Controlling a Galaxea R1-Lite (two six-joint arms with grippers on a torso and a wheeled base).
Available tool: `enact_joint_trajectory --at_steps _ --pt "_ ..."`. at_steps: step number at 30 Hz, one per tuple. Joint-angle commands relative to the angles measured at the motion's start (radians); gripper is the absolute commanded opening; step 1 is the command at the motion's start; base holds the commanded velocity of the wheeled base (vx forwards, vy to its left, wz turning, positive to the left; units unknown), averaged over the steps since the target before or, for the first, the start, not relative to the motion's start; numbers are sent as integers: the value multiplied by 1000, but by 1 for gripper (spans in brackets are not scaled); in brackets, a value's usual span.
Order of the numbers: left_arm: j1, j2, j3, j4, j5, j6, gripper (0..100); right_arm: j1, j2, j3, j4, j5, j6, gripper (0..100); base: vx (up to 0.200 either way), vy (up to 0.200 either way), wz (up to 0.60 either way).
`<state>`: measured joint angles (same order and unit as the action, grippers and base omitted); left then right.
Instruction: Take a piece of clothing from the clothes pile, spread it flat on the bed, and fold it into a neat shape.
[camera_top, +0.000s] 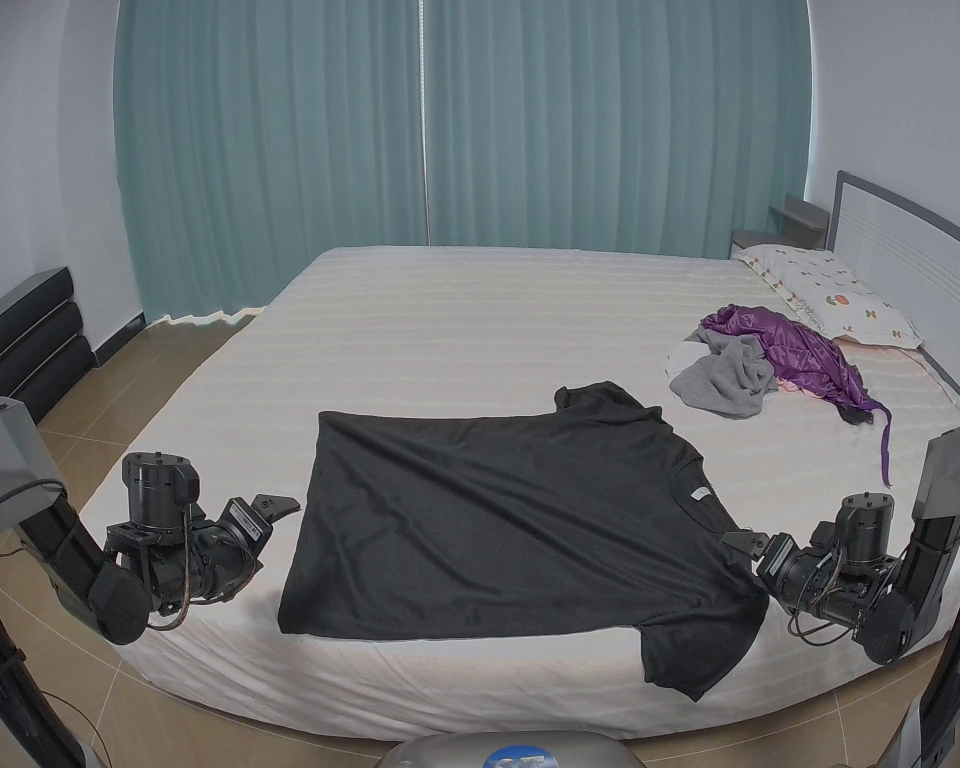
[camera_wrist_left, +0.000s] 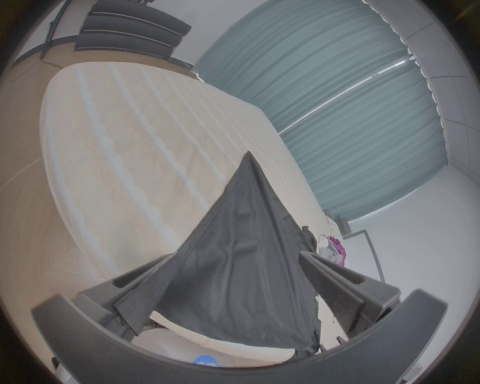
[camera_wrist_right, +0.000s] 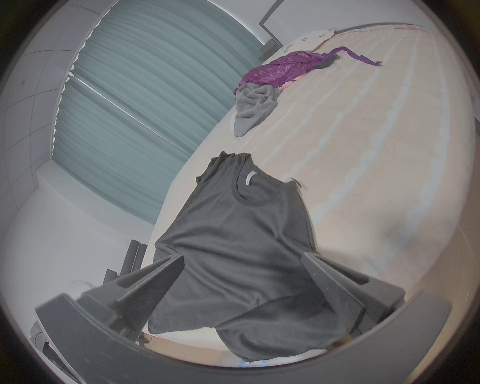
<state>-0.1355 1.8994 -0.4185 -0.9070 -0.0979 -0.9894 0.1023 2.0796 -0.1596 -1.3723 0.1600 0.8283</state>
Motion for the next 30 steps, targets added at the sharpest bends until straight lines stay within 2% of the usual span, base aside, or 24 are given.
enact_joint_trajectory --at_steps 1,9,18,22,30 --pt "-12 -5 10 0 1 -2 100 -1 5 20 -4 3 0 100 0 -200 0" --pt "-13 -9 30 0 1 -2 100 -4 30 25 -7 4 -1 100 0 -200 0" --pt "-10 -13 109 0 21 43 100 -9 42 26 -7 3 -1 100 0 0 0" --pt "1 4 184 0 26 124 100 -9 48 28 -5 4 -1 100 0 0 0" --pt "16 78 210 -1 46 129 100 -9 62 37 -7 10 -1 100 0 0 0"
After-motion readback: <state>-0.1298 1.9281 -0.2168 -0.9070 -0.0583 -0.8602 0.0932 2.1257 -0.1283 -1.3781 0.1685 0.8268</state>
